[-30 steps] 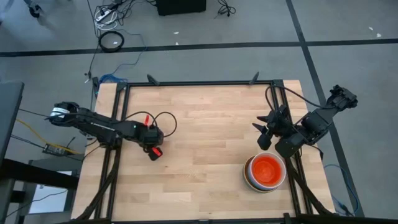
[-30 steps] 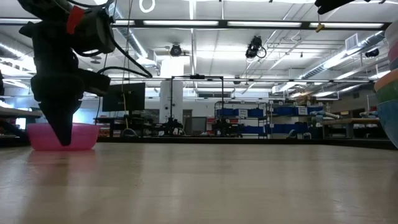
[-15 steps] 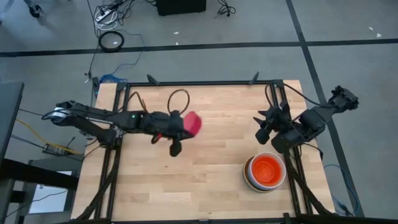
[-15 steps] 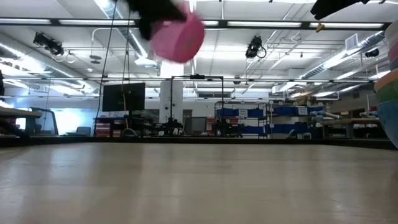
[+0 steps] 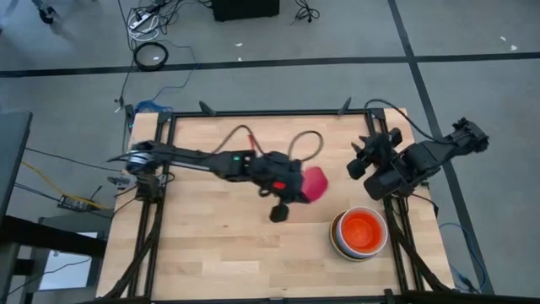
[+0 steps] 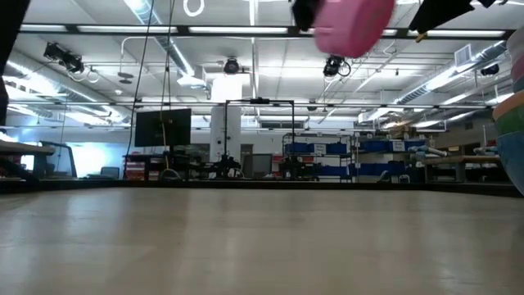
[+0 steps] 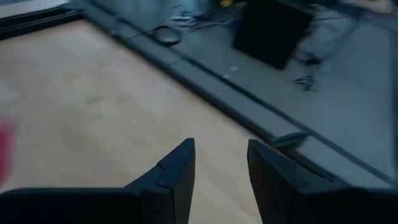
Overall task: Nest bowls inside each other
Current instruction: Stack the red bowl into the orange bowl, then return to Home Position
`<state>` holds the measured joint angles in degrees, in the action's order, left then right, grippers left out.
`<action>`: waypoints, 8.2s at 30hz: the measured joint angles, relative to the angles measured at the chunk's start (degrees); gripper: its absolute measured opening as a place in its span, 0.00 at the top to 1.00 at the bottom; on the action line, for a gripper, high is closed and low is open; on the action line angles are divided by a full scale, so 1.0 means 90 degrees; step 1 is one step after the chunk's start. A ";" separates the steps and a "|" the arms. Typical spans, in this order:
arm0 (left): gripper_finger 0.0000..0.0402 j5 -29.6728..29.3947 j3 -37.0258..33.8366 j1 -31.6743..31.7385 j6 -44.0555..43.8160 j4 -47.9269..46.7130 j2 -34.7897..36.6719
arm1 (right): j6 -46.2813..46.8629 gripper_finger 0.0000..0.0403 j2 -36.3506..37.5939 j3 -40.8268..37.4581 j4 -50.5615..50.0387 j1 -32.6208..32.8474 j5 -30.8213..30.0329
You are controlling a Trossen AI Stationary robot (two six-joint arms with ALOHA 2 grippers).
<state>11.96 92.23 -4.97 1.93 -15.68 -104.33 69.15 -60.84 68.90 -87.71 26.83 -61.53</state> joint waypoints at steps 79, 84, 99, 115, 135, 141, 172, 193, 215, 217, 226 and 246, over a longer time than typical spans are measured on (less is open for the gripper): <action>0.90 0.3037 0.2692 -0.0015 -0.1442 0.2997 -0.3551 | -0.0480 0.68 0.0012 0.0000 -0.0119 -0.1042 0.0149; 0.90 0.3039 0.2692 -0.0009 -0.1453 0.2991 -0.3551 | -0.0496 0.68 0.0012 0.0000 -0.0094 -0.1042 0.0170; 0.90 0.3317 0.2702 0.0771 -0.0336 -0.1183 -0.2200 | -0.0546 0.68 0.0012 0.0000 -0.0009 -0.0790 0.0072; 0.90 0.2884 0.2672 0.0787 0.1303 -0.4138 0.1493 | -0.5566 0.68 0.0010 -0.0002 0.4638 -0.0026 0.1168; 0.90 -0.0889 -0.2568 0.0605 0.0239 -0.0656 0.6874 | -0.8585 0.68 0.0252 0.0260 0.8553 -0.4191 1.0250; 0.90 -0.1113 -0.3929 0.0605 0.0110 -0.0347 0.7915 | -0.8707 0.68 0.0879 0.0260 0.7320 -0.5299 1.0825; 0.90 -0.1347 -0.7521 0.0605 -0.0335 0.1044 1.1246 | -0.7242 0.68 0.5257 -0.4045 0.9909 -0.5131 1.0754; 0.90 -0.1517 -0.8721 0.0605 -0.0264 0.1325 1.1586 | -0.7283 0.68 0.6734 -0.5654 0.9430 -0.5131 1.0495; 0.90 -0.2595 -1.0196 0.0607 0.0136 0.2274 1.1557 | -0.7789 0.68 0.6643 -0.7499 0.9934 -0.5068 1.0385; 0.90 -0.2598 -1.0196 0.0605 0.0136 0.2133 1.1557 | -0.7734 0.68 0.6608 -0.7499 0.9929 -0.5068 1.0296; 0.90 -0.2590 -1.0198 0.0607 -0.0048 0.1974 1.1557 | -0.7484 0.68 0.6589 -0.7499 0.9919 -0.5061 1.0313; 0.90 -0.2590 -1.0201 0.0607 -0.0097 0.1982 1.1557 | -0.7478 0.68 0.6589 -0.7499 0.9931 -0.5061 1.0318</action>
<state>-11.35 0.43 0.49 1.06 2.15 -0.32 1.85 -1.54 1.41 1.67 -18.72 31.33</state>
